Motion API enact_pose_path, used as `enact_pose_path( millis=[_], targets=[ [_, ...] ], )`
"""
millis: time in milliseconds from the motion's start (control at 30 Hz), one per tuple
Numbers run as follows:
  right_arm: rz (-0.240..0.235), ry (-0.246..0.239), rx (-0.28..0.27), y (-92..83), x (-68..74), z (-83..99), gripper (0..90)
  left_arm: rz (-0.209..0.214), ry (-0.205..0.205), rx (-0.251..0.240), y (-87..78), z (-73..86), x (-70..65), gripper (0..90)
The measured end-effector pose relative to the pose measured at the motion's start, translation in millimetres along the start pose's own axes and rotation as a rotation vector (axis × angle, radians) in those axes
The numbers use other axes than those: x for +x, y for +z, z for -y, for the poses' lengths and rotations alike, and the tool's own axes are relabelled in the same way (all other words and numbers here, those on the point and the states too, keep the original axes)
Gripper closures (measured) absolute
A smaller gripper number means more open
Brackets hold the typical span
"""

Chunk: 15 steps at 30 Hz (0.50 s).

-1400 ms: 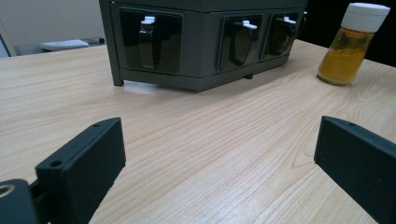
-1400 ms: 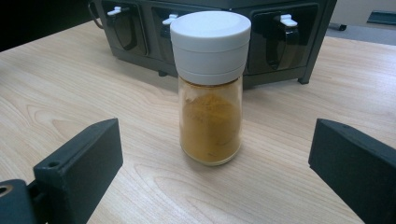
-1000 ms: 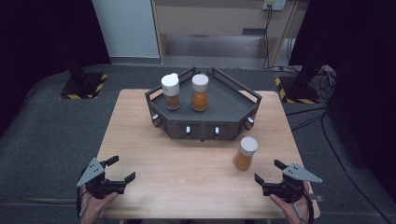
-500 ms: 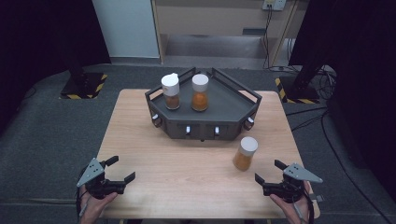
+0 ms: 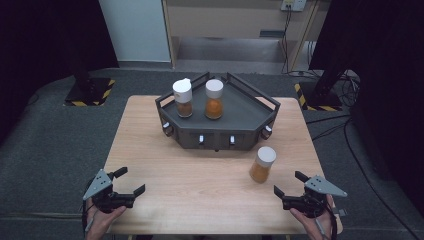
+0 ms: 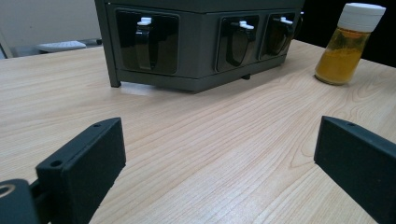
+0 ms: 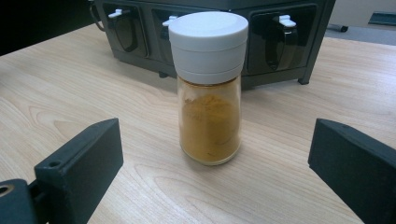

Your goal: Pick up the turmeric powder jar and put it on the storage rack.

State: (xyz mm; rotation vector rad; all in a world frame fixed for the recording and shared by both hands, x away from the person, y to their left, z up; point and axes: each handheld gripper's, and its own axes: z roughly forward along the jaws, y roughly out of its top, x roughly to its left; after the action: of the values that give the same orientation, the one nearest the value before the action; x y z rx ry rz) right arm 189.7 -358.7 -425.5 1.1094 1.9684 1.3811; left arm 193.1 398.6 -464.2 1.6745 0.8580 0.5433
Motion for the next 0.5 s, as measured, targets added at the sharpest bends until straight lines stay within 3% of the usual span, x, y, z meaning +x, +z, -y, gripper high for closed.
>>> enact_pose_path(
  millis=[500],
  targets=[
    [-0.007, 0.017, -0.023, -10.3, -0.7, -13.5, 2.1, -0.001, -0.003, 0.007, 0.6, -0.5, -0.1, 1.0]
  ],
)
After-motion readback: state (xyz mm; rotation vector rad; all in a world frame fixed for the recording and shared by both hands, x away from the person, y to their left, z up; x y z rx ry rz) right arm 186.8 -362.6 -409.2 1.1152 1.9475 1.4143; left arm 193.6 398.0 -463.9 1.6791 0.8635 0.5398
